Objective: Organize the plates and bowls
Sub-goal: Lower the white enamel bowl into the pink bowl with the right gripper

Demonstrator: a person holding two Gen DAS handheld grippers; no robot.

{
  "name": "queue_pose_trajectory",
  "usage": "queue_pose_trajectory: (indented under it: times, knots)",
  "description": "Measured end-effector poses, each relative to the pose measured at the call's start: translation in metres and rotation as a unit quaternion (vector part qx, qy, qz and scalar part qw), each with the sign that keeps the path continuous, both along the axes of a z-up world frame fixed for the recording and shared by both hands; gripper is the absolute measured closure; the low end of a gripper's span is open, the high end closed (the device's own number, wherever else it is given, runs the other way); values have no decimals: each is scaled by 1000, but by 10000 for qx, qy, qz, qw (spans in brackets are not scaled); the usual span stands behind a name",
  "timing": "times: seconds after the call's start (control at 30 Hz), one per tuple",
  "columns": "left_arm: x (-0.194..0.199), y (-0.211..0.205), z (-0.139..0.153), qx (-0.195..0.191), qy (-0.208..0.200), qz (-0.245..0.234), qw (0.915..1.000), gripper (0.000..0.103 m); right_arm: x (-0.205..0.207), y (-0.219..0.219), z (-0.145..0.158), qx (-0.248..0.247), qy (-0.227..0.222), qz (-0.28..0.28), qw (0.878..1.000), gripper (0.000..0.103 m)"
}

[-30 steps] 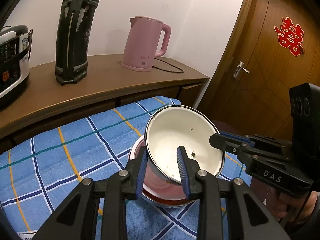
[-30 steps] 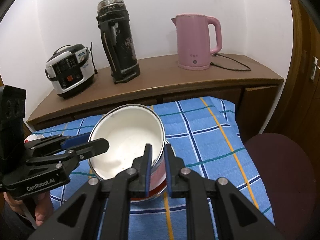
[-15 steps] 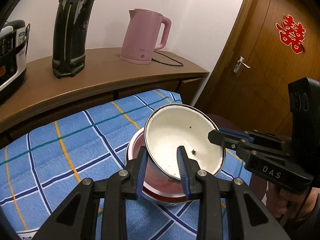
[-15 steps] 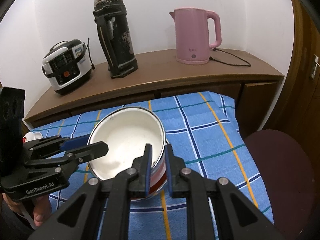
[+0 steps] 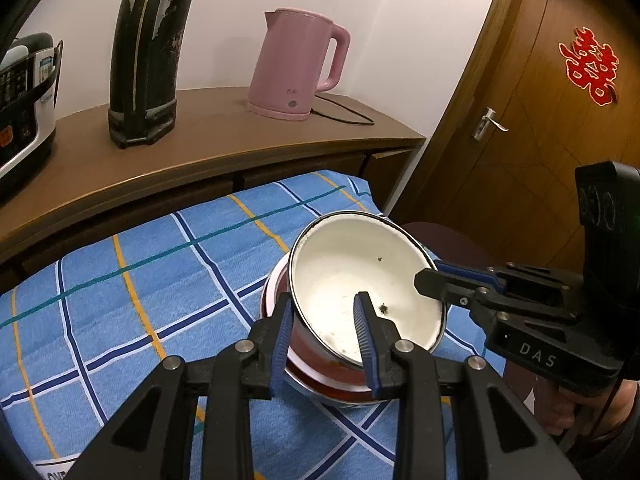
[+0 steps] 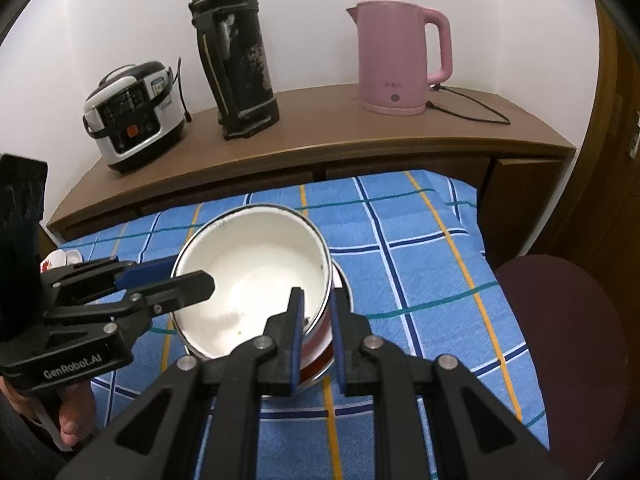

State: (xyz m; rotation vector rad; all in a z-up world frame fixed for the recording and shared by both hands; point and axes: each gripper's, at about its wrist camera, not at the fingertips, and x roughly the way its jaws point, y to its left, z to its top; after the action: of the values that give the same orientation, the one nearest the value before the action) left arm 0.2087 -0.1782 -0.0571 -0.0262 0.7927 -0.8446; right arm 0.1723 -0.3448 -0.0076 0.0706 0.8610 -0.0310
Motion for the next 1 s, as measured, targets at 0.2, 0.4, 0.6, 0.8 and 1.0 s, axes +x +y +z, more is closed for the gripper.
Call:
queue_pose_trajectory:
  times: [0.2, 0.4, 0.6, 0.8, 1.0]
  knots:
    - [0, 0, -3, 75, 49, -16, 10000, 70, -1, 0, -4, 20, 52, -1, 10000, 89]
    - [0, -3, -6, 179, 71, -44, 9998, 70, 0, -1, -10, 23, 131, 4, 9999, 89]
    - [0, -3, -7, 204, 72, -65, 9997, 70, 0, -2, -13, 28, 161, -1, 9999, 89]
    - [-2, -4, -8, 246, 47, -102, 9996, 70, -1, -2, -14, 23, 181, -7, 9998, 89]
    - [-3, -5, -9, 249, 3, -120, 9996, 70, -1, -2, -15, 11, 180, -7, 9998, 89]
